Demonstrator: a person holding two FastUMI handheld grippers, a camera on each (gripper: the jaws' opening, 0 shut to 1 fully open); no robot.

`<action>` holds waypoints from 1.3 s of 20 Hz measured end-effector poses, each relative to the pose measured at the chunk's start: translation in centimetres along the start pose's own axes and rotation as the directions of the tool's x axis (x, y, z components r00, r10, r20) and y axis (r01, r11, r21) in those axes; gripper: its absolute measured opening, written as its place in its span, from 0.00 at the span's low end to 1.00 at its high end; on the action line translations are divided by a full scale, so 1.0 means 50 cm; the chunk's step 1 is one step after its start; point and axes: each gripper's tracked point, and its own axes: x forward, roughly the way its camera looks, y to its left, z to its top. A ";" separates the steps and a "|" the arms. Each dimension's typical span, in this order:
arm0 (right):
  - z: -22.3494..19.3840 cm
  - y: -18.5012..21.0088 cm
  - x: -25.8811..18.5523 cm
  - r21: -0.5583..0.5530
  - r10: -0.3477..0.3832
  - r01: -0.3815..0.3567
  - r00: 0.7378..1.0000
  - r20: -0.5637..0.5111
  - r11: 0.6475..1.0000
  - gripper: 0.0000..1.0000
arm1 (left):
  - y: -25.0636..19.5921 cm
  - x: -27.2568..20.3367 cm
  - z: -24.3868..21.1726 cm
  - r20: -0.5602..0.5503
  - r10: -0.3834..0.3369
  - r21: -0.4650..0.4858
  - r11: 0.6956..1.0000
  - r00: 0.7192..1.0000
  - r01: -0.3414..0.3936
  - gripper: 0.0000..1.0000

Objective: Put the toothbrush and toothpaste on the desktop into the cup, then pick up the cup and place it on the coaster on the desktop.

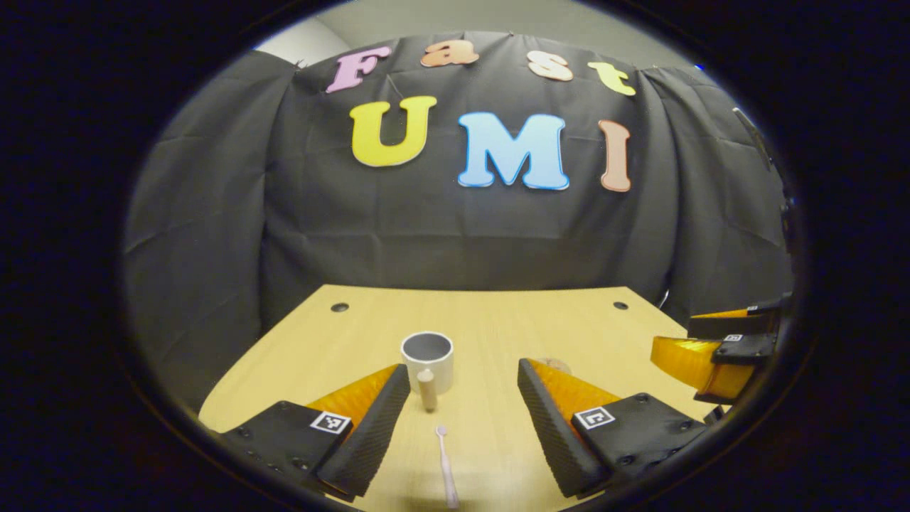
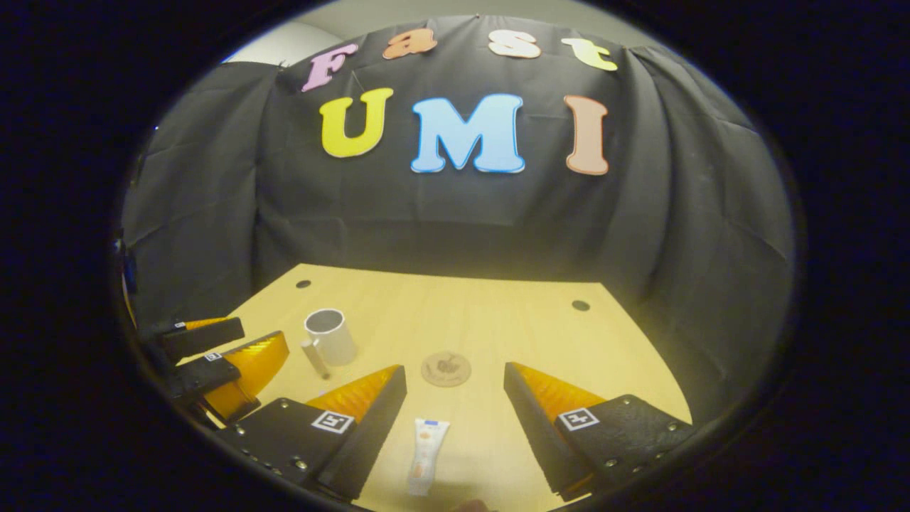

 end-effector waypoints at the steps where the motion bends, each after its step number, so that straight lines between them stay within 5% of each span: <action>1: -0.022 0.005 0.010 0.012 0.011 -0.010 0.999 -0.051 1.000 0.89 | 0.008 0.009 -0.032 -0.051 0.002 -0.024 1.000 0.999 -0.003 1.00; 10: -0.112 0.023 0.057 0.029 0.049 -0.043 0.964 -0.263 0.999 0.89 | 0.036 0.071 -0.159 -0.319 0.004 -0.054 0.998 0.948 -0.023 1.00; 19: -0.217 0.036 0.096 0.053 0.080 -0.062 0.868 -0.490 0.997 0.89 | 0.055 0.070 -0.317 -0.680 -0.032 -0.096 0.994 0.732 -0.046 1.00; 21: -0.237 0.033 0.100 0.064 0.079 -0.053 0.840 -0.537 0.997 0.90 | 0.059 0.067 -0.344 -0.737 -0.032 -0.095 0.994 0.675 -0.057 0.93; 22: -0.248 0.031 0.103 0.069 0.078 -0.047 0.823 -0.562 0.996 0.90 | 0.057 0.067 -0.358 -0.760 -0.039 -0.102 0.993 0.648 -0.061 1.00; 26: -0.301 0.031 0.103 0.079 0.076 -0.032 0.756 -0.650 0.996 0.90 | 0.054 0.058 -0.396 -0.831 -0.056 -0.091 0.995 0.554 -0.036 1.00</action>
